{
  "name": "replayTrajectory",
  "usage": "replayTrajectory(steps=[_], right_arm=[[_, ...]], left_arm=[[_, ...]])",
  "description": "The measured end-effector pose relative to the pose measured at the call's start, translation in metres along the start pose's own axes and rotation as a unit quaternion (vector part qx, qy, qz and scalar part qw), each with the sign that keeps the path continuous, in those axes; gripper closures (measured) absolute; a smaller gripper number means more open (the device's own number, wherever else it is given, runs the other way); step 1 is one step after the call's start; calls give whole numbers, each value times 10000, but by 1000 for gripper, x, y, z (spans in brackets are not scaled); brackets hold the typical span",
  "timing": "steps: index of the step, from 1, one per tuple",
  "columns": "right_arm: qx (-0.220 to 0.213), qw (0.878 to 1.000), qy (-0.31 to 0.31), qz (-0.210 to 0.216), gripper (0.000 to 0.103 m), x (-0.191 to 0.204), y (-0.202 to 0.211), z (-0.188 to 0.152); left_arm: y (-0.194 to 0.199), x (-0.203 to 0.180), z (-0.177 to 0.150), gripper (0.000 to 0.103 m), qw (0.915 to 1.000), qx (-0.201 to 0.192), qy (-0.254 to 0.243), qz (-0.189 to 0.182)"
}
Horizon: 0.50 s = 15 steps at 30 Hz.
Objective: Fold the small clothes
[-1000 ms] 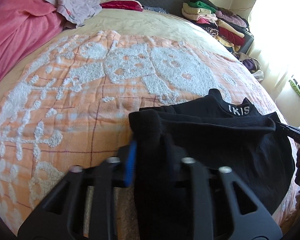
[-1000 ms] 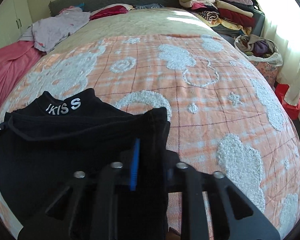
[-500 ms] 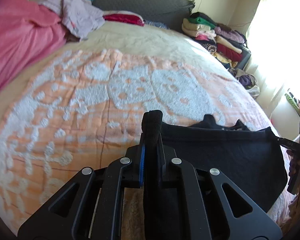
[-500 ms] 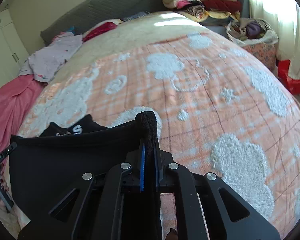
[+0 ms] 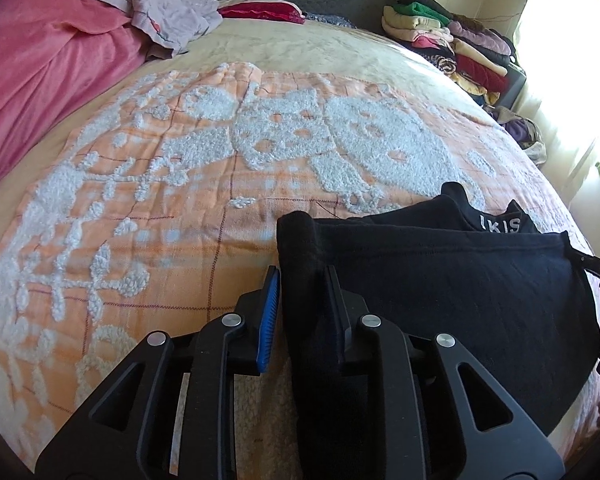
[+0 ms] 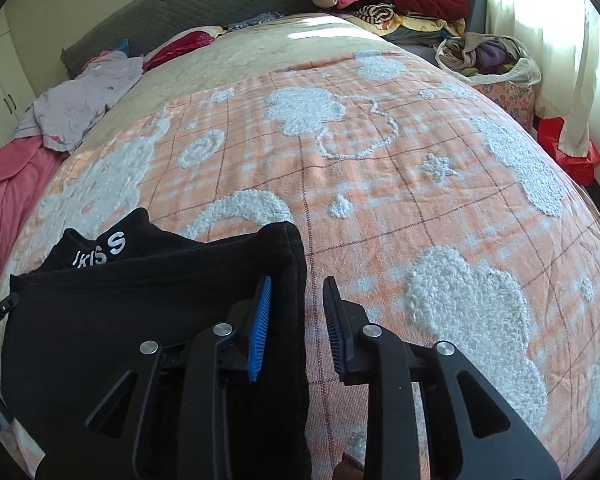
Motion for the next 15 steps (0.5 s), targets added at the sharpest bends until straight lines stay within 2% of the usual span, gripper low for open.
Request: replayTrajectory(steps=[4, 7, 9, 15], right_arm=[[-9, 10000, 23, -16, 73, 1, 3, -1], [-26, 10000, -24, 10, 69, 1, 7, -3], [-50, 10000, -37, 10, 62, 1, 10, -4], [-69, 10000, 43, 36, 55, 4, 20, -9]], left_arm=[[5, -2, 0, 81, 10000, 2, -28, 3], [10, -3, 0, 77, 10000, -28, -75, 35], [12, -5, -1, 74, 9998, -38, -171, 128], [20, -8, -1, 66, 9995, -97, -251, 171]])
Point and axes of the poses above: each gripper's, at about its wrist camera, not at the fingertips, and y roughly against the way its jaws point, x to its left, z to its top, the point moved 3 cm from there along -y, roughly the way its jaws point, and after that the axes turned 10 degrees about z, right-handed, at the moved point
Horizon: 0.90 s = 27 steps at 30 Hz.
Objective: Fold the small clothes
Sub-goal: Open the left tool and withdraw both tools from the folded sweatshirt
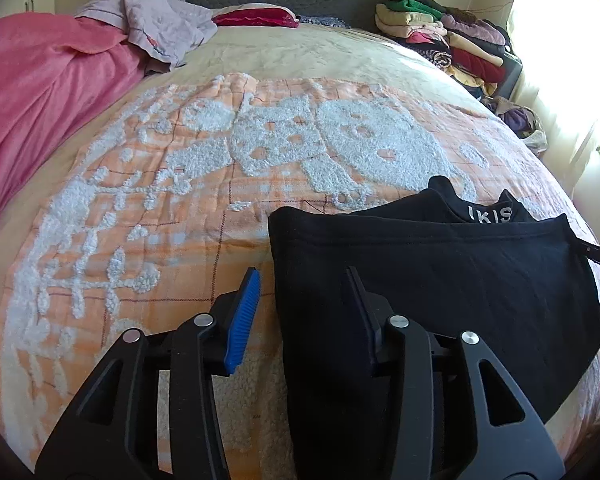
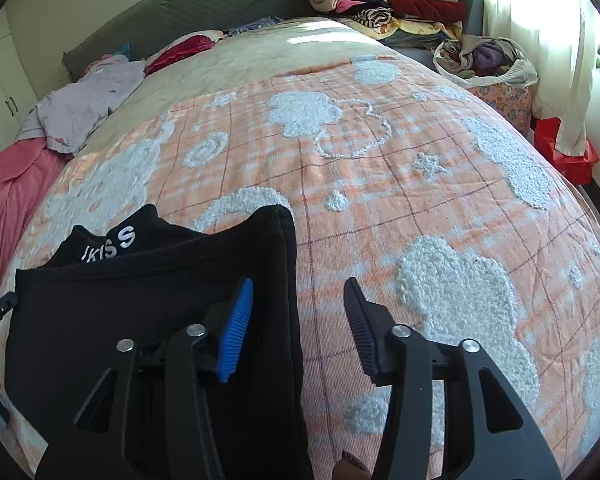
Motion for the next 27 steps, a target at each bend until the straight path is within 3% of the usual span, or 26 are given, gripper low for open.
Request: replayTrajectory(steps=[7, 17, 27], right_arm=[[-89, 9998, 141, 101, 50, 7, 19, -9], [-223, 9988, 259, 359, 35, 13, 49, -25], [-135, 9982, 152, 566, 33, 11, 61, -52]], left_arm=[[14, 0, -2, 51, 9998, -106, -100, 146], [42, 1, -7, 33, 9996, -241, -144, 90], [61, 6, -26, 28, 9996, -249, 100, -129]])
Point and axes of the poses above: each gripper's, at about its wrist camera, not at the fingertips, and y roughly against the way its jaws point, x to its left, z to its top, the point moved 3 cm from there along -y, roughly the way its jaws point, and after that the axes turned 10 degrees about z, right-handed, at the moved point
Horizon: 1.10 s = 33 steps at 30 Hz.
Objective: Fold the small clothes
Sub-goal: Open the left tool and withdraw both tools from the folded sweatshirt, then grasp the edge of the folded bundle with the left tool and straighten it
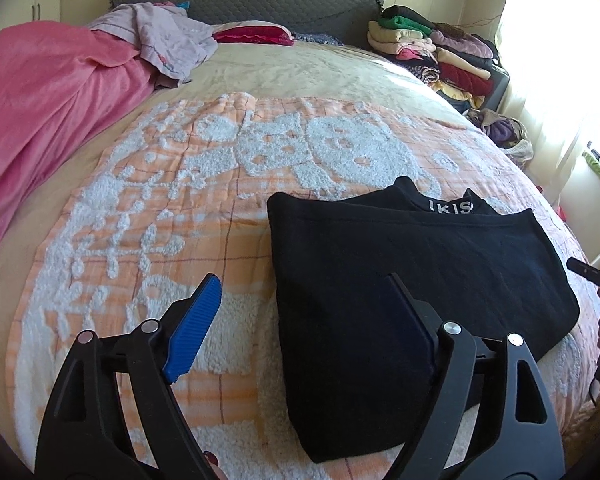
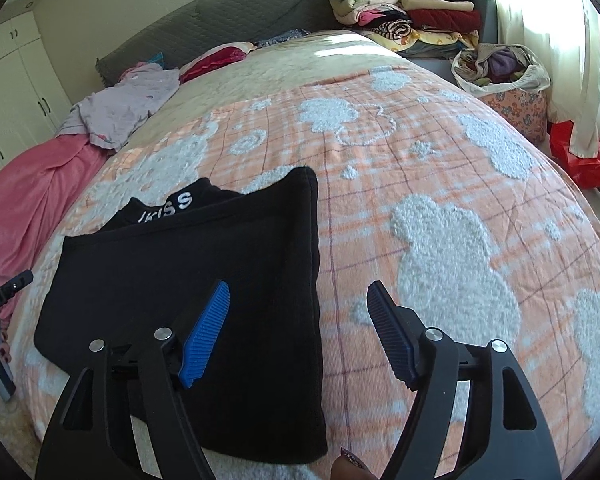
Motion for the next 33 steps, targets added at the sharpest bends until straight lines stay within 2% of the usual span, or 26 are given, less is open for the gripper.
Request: replayTrajectory(steps=[13, 26, 28, 30, 33], right_arm=[[2, 9998, -94, 175, 33, 8, 6, -23], [7, 9994, -230, 259, 33, -1, 11, -30], [37, 9992, -253, 293, 37, -2, 10, -31], [58, 9989, -306, 350, 42, -3, 9, -32], [49, 9987, -363, 365, 42, -6, 9, -32]], left_arm=[[-3, 5, -25, 22, 9993, 274, 231, -73], [-13, 8, -45, 22, 9946, 662, 588, -542], [-14, 9, -47, 22, 9937, 696, 654, -580], [-15, 9, -50, 24, 9927, 746, 717, -626], [-15, 8, -53, 35, 9915, 773, 749, -729]])
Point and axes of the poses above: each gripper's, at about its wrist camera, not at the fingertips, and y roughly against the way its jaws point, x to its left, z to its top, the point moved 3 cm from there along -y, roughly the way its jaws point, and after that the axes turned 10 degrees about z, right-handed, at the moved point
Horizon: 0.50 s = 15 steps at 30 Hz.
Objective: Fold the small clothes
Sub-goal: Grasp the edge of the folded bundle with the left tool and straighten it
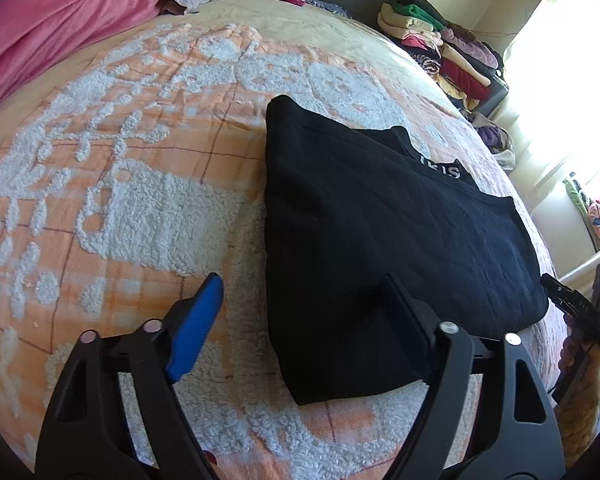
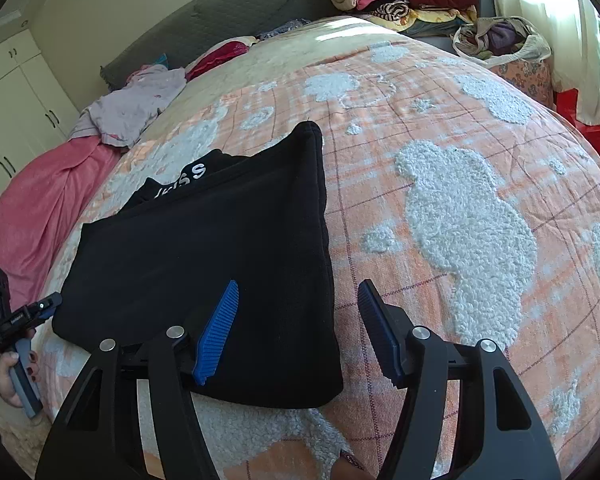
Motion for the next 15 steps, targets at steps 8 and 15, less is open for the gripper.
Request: replayTrajectory(steps=[8, 15], right_arm=[[237, 9996, -29, 149, 59, 0, -11, -3], [364, 9989, 280, 61, 88, 13, -7, -6]], left_arm=[[-7, -7, -8, 65, 9998, 157, -50, -110], [-2, -16, -16, 89, 9997, 98, -210, -71]])
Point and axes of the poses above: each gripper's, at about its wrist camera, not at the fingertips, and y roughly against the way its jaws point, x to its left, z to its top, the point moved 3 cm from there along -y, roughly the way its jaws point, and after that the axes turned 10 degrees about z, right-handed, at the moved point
